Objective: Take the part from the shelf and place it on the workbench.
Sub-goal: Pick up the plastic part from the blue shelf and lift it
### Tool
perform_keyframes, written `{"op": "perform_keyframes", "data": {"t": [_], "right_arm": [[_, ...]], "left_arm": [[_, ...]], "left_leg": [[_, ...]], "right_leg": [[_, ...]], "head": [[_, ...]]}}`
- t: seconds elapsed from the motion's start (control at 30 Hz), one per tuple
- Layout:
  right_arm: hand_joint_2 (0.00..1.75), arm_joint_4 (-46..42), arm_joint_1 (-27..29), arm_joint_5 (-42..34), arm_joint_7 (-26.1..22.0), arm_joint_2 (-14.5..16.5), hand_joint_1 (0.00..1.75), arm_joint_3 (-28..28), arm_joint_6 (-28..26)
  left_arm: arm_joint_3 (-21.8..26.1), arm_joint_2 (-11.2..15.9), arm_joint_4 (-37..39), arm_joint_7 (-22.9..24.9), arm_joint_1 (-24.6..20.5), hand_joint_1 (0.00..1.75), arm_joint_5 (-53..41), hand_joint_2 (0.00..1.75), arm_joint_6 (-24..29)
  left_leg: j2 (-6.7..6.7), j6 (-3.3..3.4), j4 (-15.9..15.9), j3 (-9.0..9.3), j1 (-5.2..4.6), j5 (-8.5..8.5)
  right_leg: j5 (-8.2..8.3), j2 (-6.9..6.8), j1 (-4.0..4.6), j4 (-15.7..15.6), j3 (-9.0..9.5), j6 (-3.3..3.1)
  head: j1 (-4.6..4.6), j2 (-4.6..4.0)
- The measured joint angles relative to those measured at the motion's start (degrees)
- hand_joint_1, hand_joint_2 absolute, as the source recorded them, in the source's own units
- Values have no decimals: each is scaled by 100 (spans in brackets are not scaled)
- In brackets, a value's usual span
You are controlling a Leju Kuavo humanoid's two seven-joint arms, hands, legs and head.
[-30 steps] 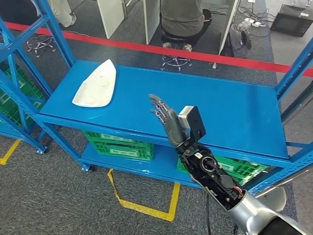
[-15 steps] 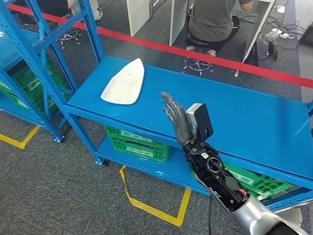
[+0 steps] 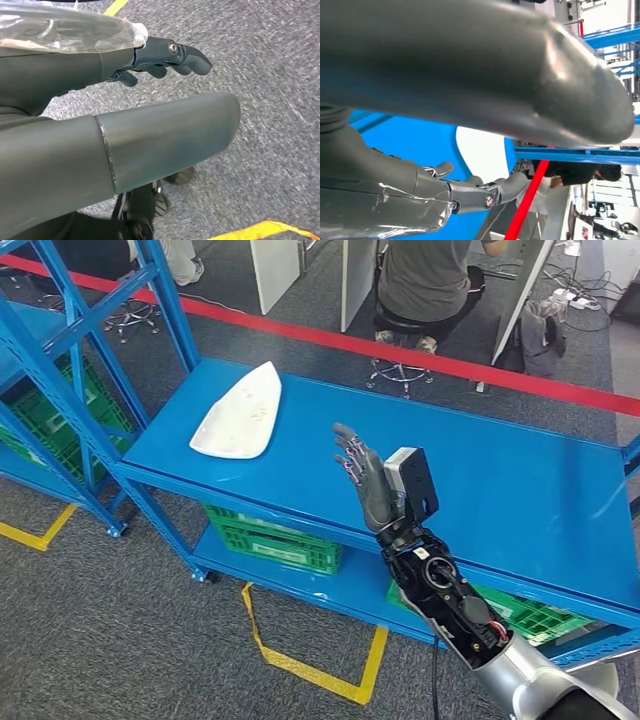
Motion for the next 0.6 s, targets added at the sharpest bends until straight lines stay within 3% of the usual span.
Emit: {"op": "perform_keyframes", "data": {"t": [0.07,0.2,0.27,0.33,0.37,0.4,0.43,0.5,0.53,0.6], "right_arm": [[0,-4,-2,1,0,0,0,-12,1],[0,-7,-8,11,-2,-1,0,-17,19],[0,-8,-25,15,-4,-2,0,-16,39],[0,-3,-28,17,-4,-2,0,-14,56],[0,1,-18,17,-3,-2,0,-14,61],[0,5,-9,17,-2,-2,0,-14,65],[0,7,-5,17,-2,-2,0,-14,70],[0,8,-9,17,-3,-2,0,-14,84],[0,7,-13,17,-2,-2,0,-13,90],[0,4,-28,17,-1,-2,0,-10,99]], "left_arm": [[0,5,0,0,-11,0,0,0,0],[1,7,0,-2,-9,0,6,0,0],[6,7,0,-4,-12,0,8,0,0],[18,7,0,-7,-10,0,10,0,0],[27,7,0,-9,-6,0,11,0,0],[35,7,0,-10,-1,0,14,0,1],[42,7,0,-13,2,0,15,0,1],[53,-1,0,-18,6,0,16,0,2],[59,-8,0,-22,3,0,16,0,2],[73,-19,0,-28,0,0,13,0,4]], "left_leg": [[33,55,-558,279,-19,143],[19,210,-659,371,-32,63],[14,287,-684,452,-24,25],[4,338,-683,517,-45,-31],[-9,345,-683,550,-55,-59],[-25,345,-682,590,-63,-91],[-42,339,-681,641,-68,-125],[-71,315,-682,755,-73,-202],[-84,295,-676,788,-80,-233],[-97,247,-672,787,-82,-261]], "right_leg": [[-54,1,27,2,32,61],[-176,-19,14,51,48,181],[-439,-19,1,602,-204,210],[-736,-16,3,1498,-687,222],[-771,-15,3,1785,-882,223],[-688,-15,4,1859,-985,218],[-484,-15,5,1670,-961,202],[52,-4,20,868,-673,139],[224,2,36,511,-517,104],[266,16,70,188,-361,54]], "head": [[-17,0],[3,0],[25,0],[42,0],[44,0],[48,0],[53,0],[64,0],[56,0],[56,0]]}}
